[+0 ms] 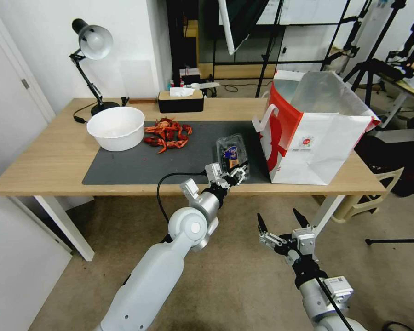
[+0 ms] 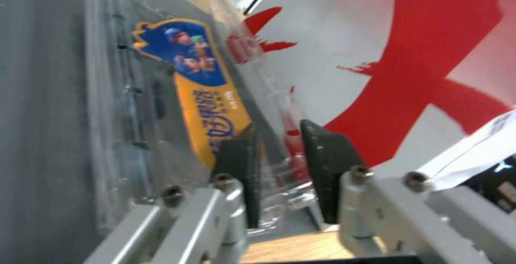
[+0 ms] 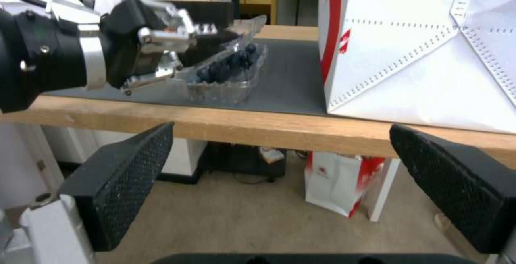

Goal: Close the takeout container lid, then place the container into the takeout bag.

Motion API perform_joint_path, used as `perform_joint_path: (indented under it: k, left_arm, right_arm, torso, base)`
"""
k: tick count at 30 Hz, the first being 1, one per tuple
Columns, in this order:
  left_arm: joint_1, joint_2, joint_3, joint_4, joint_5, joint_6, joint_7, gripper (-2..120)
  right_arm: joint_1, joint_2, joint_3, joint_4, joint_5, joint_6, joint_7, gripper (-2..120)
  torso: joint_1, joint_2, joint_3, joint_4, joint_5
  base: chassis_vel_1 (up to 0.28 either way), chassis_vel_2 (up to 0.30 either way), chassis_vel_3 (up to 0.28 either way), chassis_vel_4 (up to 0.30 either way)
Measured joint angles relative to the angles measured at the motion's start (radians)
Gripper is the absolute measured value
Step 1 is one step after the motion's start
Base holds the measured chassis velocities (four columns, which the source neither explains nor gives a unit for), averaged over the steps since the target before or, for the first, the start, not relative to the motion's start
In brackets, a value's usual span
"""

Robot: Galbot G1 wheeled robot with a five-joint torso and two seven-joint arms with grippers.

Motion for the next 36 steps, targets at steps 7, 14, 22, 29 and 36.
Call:
perform_joint_path:
  k: [7,14,22,29,36]
  left_arm:
    - [-0.003,0.011,0.001,0.005,0.031,0.016,-0.009,0]
    - [-0.012,0.019,0.001,0.007,0.039,0.017,-0.009,0]
    - [-0.014,0.021,-0.003,0.007,0.035,0.015,-0.006,0]
    - [-0.025,0.022,0.005,0.019,0.032,0.013,-0.003,0]
    - [-0.03,0.016,0.01,0.024,0.03,0.012,-0.003,0]
  right_arm:
    - [0.016,-0.003,0.007,0.007,0.039,-0.012,-0.007,100]
    - [0.068,-0.019,0.025,0.059,0.241,-0.108,-0.009,100]
    - [0.216,-0.056,0.061,0.1,0.686,-0.269,0.096,100]
    - [0.325,-0.073,0.076,0.078,1.079,-0.368,0.238,100]
    - [0.42,-0.074,0.032,0.022,1.196,-0.41,0.34,100]
  torso:
    - [0.0,0.0,0.0,0.0,-0.0001]
    - [0.0,0.0,0.0,0.0,0.0]
    - [0.0,0.0,0.0,0.0001,0.0]
    - [0.0,0.0,0.0,-0.0002,0.0]
    - [0.0,0.0,0.0,0.0001,0.0001]
  base:
    - [0.0,0.0,0.0,0.0]
    - [0.0,0.0,0.0,0.0]
    - [0.0,0.0,0.0,0.0]
    - [0.0,0.0,0.0,0.0]
    - [0.0,0.0,0.0,0.0]
